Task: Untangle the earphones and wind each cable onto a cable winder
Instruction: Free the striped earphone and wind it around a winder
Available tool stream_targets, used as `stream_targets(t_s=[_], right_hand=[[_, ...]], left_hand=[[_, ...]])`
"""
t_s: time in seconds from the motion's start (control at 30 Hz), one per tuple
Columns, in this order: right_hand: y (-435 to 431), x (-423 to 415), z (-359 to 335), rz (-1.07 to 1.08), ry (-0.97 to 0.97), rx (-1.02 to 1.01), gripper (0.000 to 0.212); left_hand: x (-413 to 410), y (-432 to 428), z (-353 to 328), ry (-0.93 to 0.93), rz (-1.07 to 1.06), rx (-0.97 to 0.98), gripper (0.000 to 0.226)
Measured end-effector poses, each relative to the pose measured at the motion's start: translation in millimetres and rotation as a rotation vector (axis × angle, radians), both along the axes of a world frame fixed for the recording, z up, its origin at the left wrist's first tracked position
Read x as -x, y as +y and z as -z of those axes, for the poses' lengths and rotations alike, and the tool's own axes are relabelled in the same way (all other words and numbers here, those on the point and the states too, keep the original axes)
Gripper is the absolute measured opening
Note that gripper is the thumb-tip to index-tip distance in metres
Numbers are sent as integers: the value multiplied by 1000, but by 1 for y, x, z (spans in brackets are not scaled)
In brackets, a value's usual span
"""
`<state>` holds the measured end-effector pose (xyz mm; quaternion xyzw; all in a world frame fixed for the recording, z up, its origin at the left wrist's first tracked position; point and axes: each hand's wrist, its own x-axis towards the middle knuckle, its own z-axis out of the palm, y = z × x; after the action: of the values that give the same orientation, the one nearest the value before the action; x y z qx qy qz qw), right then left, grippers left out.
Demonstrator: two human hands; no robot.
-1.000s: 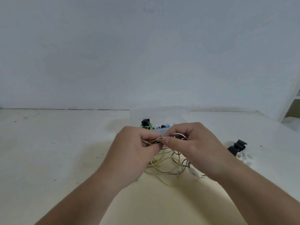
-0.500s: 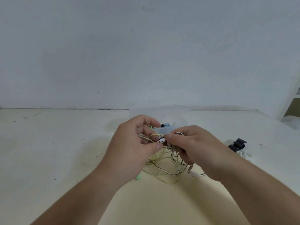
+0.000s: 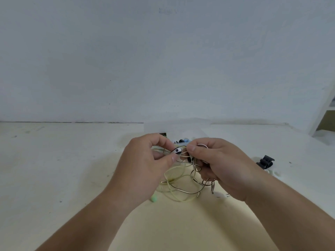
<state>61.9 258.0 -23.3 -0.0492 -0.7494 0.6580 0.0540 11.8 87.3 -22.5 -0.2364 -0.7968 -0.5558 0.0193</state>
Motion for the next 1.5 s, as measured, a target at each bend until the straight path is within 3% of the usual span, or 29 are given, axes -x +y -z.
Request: stream_targets(t_s=[0.13, 0.3, 0.43, 0.5, 0.57, 0.63, 0.7, 0.77, 0.8, 0.93, 1.1, 1.23, 1.4, 1.5], right_hand=[[2, 0, 0, 66, -31, -34, 25], [7, 2, 3, 118, -78, -131, 25], [7, -1, -1, 113, 4, -240, 27], [8, -3, -2, 126, 42, -286, 22], [9, -5, -4, 120, 63, -322, 19], [8, -7, -7, 99, 75, -368, 17], [6, -10, -9, 60, 93, -384, 16], [4, -11, -10, 0, 123, -376, 19], [3, -10, -10, -29, 137, -361, 20], [4, -9, -10, -78, 193, -218, 24], [7, -11, -13, -94, 269, -48, 26], [10, -12, -15, -119, 290, 0, 29], [9, -14, -16, -224, 260, -61, 30], [7, -14, -17, -197, 289, -19, 31]], left_hand=[[6, -4, -1, 83, -1, 62, 17], [11, -6, -5, -161, 175, -248, 10], [14, -12, -10, -204, 263, -274, 17], [14, -16, -13, -198, 283, -232, 8], [13, -18, -13, -158, 258, -180, 35], [13, -16, -10, -5, 143, -73, 59], [13, -13, -5, 187, -5, 22, 52], [15, -11, -1, 249, -40, 53, 23], [15, -10, 0, 243, -6, 92, 15], [18, -9, 8, 84, 281, 172, 23], [15, -6, 12, 54, 326, 190, 16], [10, -3, 12, 20, 327, 128, 19], [5, -2, 5, -223, 575, -85, 60], [5, -1, 10, -238, 526, -64, 45]])
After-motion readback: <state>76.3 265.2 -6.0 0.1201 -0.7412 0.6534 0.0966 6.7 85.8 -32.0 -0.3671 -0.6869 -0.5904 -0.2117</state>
